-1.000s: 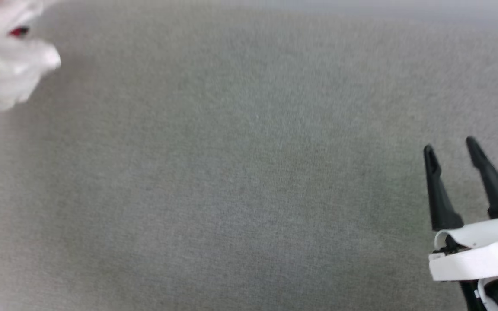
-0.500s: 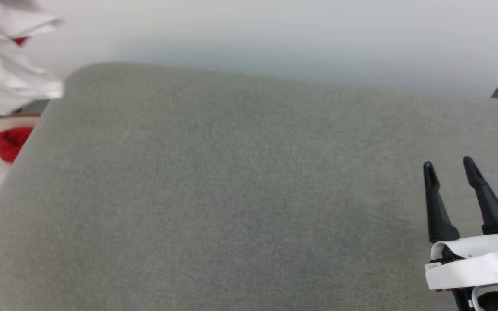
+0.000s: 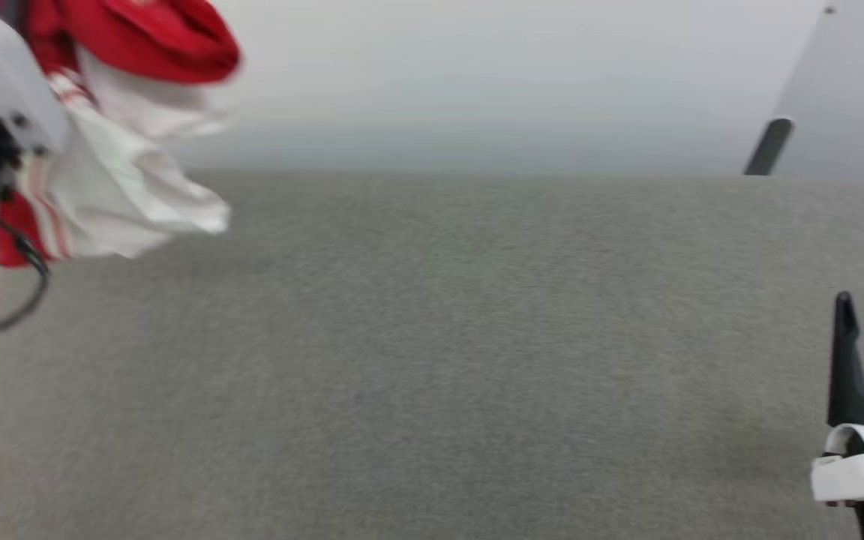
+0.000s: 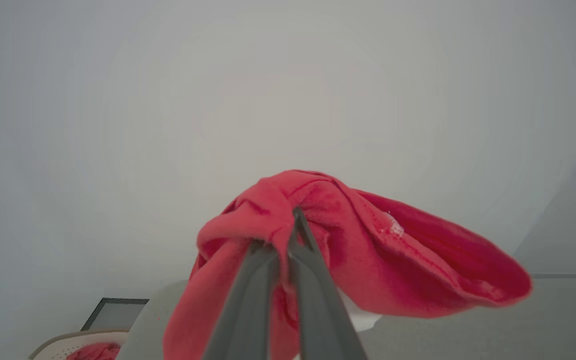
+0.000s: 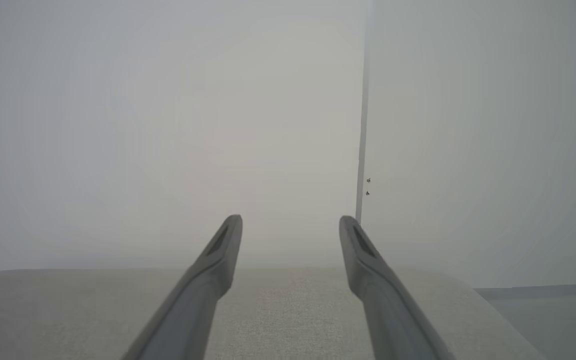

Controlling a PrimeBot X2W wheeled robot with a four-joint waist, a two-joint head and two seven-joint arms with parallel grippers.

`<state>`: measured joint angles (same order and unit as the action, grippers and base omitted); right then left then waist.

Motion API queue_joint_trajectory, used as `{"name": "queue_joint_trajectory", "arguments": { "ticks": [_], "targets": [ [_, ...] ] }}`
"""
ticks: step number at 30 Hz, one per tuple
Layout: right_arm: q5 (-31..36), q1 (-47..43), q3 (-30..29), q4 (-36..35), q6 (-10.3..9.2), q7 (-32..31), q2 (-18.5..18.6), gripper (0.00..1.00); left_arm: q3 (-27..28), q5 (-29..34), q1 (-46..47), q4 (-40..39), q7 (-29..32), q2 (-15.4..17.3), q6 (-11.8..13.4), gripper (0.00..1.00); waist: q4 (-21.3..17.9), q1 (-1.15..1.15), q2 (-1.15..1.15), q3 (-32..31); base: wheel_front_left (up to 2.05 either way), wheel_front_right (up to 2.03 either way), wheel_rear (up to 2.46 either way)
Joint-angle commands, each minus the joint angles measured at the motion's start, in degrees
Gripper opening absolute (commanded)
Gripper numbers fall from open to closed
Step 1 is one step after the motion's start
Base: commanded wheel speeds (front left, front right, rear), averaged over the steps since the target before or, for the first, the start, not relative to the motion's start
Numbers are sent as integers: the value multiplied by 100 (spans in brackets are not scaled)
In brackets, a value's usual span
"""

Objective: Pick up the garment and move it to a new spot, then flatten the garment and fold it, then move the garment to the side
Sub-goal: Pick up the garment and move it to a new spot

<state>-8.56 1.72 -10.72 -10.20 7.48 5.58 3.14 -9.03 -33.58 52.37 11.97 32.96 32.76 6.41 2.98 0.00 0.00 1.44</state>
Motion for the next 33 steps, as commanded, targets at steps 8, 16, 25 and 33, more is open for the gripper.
{"name": "queue_joint_trajectory", "arguments": {
  "ticks": [8, 16, 25, 33],
  "targets": [
    [65, -53, -455, 176, 3, 133, -22, 100, -95, -148, -1046, -1803, 630, -266, 733, 0, -694, 0, 0, 63, 0, 0, 0],
    [-3, -21, -467, 366, 3, 274, -30, 100, -538, -70, -1746, -2744, 872, -645, 1140, 0, -951, 0, 0, 211, 0, 0, 0],
    [-153, 108, -400, 629, 2, 421, -31, 100, -1110, -13, -2287, -2821, 912, -1004, 1225, 0, -1084, 0, 0, 359, 0, 0, 0],
    [-271, 161, -287, 855, 2, 537, -32, 100, -1513, -65, -2771, -2339, 822, -1154, 1110, 0, -1163, 0, 0, 463, 0, 0, 0]
  ]
}}
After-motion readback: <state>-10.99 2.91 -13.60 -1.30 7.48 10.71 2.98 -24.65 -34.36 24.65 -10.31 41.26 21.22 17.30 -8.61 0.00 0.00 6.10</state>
